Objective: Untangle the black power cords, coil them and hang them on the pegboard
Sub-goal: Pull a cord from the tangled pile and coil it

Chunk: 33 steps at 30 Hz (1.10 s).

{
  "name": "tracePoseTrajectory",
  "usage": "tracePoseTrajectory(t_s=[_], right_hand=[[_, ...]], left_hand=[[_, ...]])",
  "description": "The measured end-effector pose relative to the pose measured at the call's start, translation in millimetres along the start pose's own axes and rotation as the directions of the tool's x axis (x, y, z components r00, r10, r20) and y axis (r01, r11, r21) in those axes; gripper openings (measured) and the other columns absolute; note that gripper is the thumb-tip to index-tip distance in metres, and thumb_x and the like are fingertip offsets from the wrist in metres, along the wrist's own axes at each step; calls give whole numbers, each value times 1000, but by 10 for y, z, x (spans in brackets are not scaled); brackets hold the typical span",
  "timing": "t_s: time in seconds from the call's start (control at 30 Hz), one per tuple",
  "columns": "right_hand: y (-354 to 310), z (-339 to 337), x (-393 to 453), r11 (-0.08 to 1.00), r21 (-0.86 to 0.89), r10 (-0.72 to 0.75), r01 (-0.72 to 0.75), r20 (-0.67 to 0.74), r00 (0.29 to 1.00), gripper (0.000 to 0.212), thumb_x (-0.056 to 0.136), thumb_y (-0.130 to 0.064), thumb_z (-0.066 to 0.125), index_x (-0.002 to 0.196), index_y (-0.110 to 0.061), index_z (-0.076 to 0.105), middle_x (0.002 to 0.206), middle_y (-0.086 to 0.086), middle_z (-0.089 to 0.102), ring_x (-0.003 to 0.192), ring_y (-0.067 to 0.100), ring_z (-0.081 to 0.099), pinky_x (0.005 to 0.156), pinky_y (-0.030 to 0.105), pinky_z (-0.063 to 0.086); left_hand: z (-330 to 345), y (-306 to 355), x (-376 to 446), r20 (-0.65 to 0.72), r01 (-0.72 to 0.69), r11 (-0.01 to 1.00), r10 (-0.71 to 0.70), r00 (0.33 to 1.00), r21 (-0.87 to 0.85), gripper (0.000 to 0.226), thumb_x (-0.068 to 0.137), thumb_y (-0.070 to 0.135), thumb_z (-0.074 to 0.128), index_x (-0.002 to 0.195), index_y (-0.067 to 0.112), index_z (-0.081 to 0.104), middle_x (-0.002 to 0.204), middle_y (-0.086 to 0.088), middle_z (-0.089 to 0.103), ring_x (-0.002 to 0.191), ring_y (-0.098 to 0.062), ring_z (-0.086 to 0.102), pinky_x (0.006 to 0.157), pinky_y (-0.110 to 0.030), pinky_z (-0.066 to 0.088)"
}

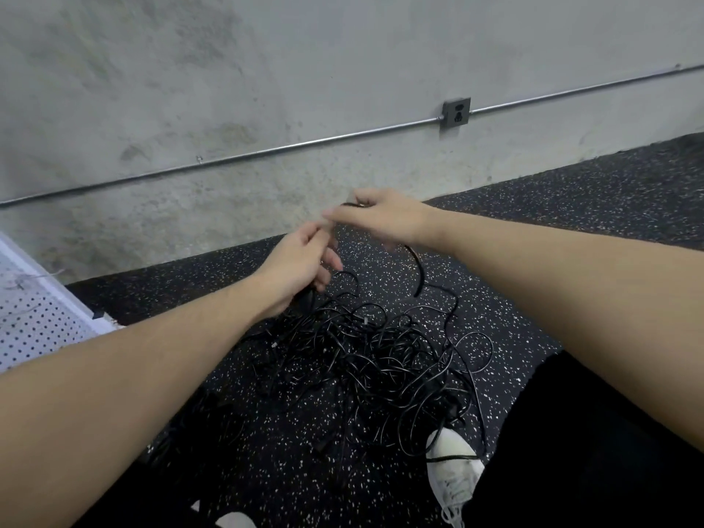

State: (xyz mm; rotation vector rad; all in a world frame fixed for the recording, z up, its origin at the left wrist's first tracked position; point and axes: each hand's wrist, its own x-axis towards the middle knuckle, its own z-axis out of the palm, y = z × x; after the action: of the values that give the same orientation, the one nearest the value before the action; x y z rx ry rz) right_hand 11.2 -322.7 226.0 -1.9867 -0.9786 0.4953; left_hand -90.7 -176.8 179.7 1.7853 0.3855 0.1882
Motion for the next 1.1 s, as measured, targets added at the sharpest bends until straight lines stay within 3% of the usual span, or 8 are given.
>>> tracePoseTrajectory(t_s=[0.13,0.33,0.4,0.5,0.73,0.9,1.0,1.1], right_hand=[[-130,126,214,948,319,58,18,-225,973,33,94,-48,65,75,-28,49,69,-3,47,63,12,46,61,27,39],[-369,337,358,696,718,116,6,-121,986,17,104,-23,56,108,-7,55,96,9,76,90,17,72,97,34,54],[-443,395,372,637,771,138,-7,-105,985,14,105,-21,53,102,-10,45,80,8,72,76,22,72,82,36,60],[-467,483,417,621,782,191,-56,-81,978,14,108,-28,46,103,-15,47,64,2,65,61,19,67,68,33,57],[-516,623,534,697,715,223,-51,-149,964,45,111,-34,32,75,-13,48,52,3,56,58,23,61,60,31,48],[-495,656,589,720,682,269,-127,-105,957,47,108,-30,35,63,-18,39,46,-2,49,53,17,48,61,31,41],[-509,729,577,687,709,273,-160,-48,961,47,109,-35,35,67,-17,43,54,1,51,55,17,52,57,29,45],[-447,718,541,697,684,222,-214,77,972,63,108,-53,17,99,-12,64,83,9,76,85,25,71,88,43,55]], left_hand=[[22,62,-12,-40,-33,990,28,999,-135,39,106,50,45,129,21,58,101,-5,78,80,-15,73,69,-32,60],[-75,25,-67,-10,-42,988,41,999,-150,46,108,49,38,137,16,55,110,0,78,111,-13,71,108,-37,51],[-111,30,-113,7,-2,971,4,1000,-241,37,109,45,40,106,18,66,109,-9,78,111,-20,72,106,-36,53],[-171,49,-173,26,41,957,-35,999,-286,52,108,47,43,63,22,46,113,-25,70,113,-34,70,98,-34,58],[-301,51,-329,140,160,932,-120,983,-325,35,106,41,50,85,15,57,90,-1,58,53,-15,58,54,-31,56],[-482,54,-372,179,178,964,-143,973,-198,42,106,50,43,111,19,72,75,2,63,48,-6,36,41,-20,30],[-533,18,-406,223,225,951,-177,959,-212,48,107,53,37,120,22,71,66,6,47,48,-8,30,43,-22,28],[-609,-67,-391,151,170,950,-134,979,-263,46,108,48,38,129,20,67,66,8,36,47,-8,29,43,-22,29]])
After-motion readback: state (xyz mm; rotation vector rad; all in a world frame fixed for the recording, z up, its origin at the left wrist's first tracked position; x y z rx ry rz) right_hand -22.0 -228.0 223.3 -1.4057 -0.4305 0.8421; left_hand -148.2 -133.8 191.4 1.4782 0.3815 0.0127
